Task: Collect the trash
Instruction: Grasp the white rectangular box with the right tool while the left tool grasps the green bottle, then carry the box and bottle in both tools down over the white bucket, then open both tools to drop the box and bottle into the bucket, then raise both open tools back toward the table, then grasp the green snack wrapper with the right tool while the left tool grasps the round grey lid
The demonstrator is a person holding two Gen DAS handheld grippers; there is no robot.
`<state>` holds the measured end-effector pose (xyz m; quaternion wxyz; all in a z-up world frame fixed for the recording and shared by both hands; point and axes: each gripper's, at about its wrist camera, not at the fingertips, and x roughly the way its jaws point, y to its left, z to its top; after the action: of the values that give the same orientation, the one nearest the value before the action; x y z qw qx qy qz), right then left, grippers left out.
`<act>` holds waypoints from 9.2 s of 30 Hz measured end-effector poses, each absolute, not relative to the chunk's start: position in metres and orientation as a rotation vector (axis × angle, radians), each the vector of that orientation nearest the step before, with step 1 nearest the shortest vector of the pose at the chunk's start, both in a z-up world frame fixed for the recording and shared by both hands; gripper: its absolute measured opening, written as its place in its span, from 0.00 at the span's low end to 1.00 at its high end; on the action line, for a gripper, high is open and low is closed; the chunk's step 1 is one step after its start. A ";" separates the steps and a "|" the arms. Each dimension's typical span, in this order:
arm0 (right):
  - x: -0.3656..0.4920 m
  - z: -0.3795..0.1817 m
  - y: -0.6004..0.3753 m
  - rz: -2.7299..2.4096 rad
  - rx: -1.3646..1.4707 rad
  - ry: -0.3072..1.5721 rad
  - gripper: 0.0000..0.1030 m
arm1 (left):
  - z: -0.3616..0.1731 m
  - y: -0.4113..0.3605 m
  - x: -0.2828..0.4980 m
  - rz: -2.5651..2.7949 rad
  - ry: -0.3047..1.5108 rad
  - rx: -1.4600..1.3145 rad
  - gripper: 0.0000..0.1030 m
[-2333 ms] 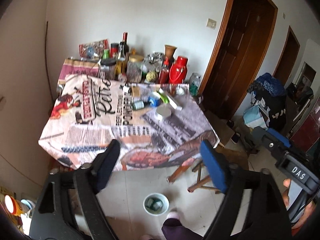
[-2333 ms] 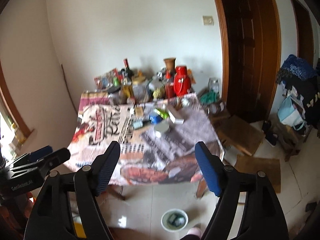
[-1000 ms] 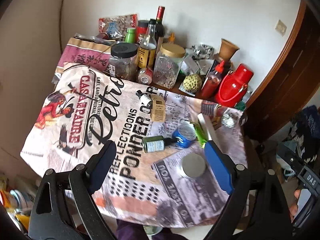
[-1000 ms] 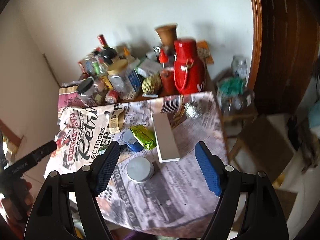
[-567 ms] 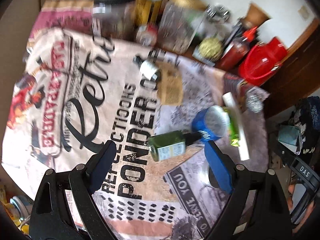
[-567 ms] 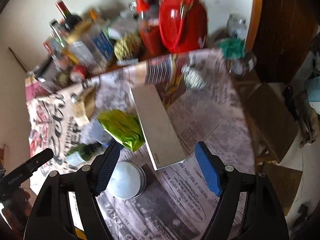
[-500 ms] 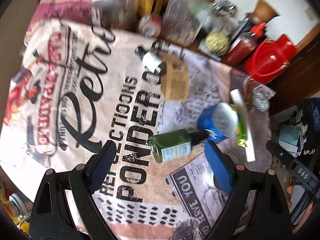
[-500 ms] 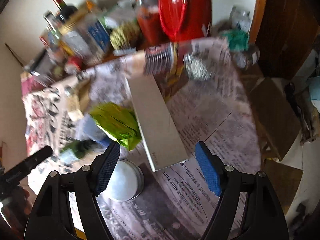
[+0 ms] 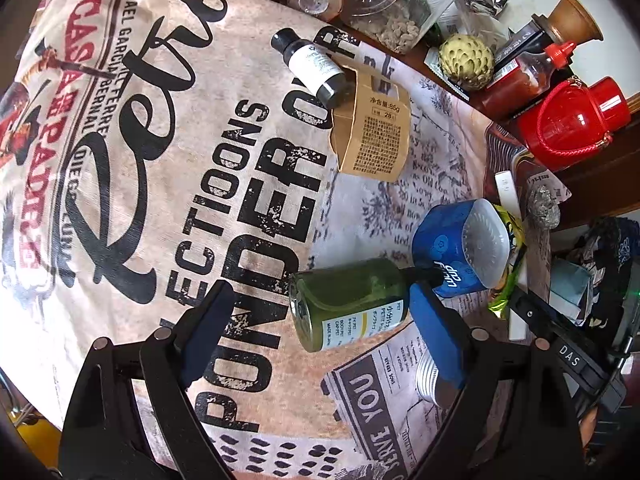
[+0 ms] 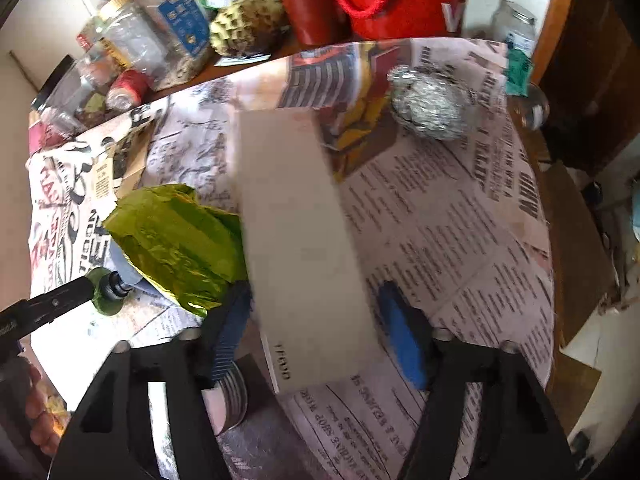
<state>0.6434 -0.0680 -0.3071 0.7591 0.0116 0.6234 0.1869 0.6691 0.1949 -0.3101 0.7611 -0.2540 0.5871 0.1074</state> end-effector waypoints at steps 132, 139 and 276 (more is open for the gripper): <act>0.258 -0.555 -0.118 0.456 -0.017 1.537 0.61 | -0.612 0.060 0.290 0.181 1.430 -0.405 0.55; 0.263 -0.544 -0.130 0.409 -0.018 1.525 0.61 | -0.632 0.034 0.318 0.105 1.539 -0.427 0.57; 0.626 -0.289 -0.033 0.451 -0.166 1.228 0.86 | -0.288 0.137 0.644 0.077 1.255 -0.210 0.70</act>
<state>0.6259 -0.0325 -0.2888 0.7903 -0.0772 0.5705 0.2097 0.6444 0.1368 -0.2881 0.8036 -0.0980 0.5860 0.0359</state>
